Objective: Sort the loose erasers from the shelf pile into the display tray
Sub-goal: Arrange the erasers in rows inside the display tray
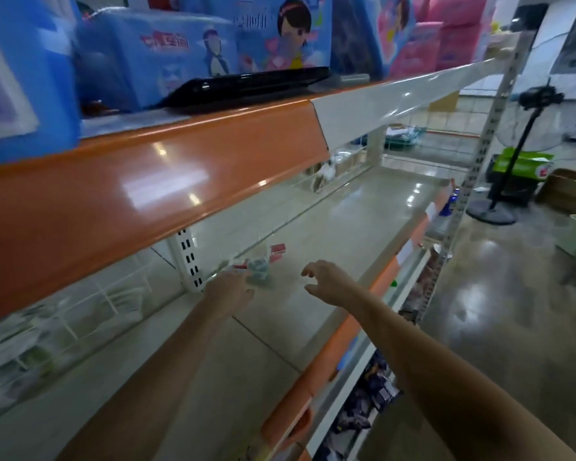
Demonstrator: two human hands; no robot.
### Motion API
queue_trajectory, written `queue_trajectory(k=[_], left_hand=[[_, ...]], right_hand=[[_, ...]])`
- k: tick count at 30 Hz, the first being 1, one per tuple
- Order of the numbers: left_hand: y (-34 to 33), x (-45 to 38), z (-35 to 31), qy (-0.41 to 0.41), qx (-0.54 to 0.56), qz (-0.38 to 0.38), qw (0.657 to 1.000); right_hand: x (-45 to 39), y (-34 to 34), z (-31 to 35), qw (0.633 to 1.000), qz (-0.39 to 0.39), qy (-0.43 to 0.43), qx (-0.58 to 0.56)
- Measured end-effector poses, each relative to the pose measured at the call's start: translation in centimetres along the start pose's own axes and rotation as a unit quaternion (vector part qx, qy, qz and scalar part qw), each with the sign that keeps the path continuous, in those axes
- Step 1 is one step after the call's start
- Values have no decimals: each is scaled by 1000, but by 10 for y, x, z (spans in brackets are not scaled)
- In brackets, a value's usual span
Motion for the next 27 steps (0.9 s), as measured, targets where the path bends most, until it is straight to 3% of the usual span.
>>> queue_trajectory(k=[7,13,17,23,27], left_hand=[[-14,-48,36,59,5,1,998],[-21,-63,44,77,-7,13,997],[-19,-57,42,121,28,-45,991],[-20,-40,40,202,96,-61,973],[-18,-26,32,208,97,-64,971]], right_hand=[[-85,7,12,995,-27,95,-19],[-129,-15,27,981,36,188,-15],[-141,-19,21,975,26,208,-68],[-136,-19,14,957,24,264,-114],[-124,-15,15,941,22,304,-150]])
Point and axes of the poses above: each hand's wrist, its own x-axis away from the middle knuckle, its own y-axis out of the back of the hand, z = x × y, the point moved 8 cm from there along -x, towards the middle knuckle, and after that the axes turned 5 degrees about -y, right-handed, at the moved point
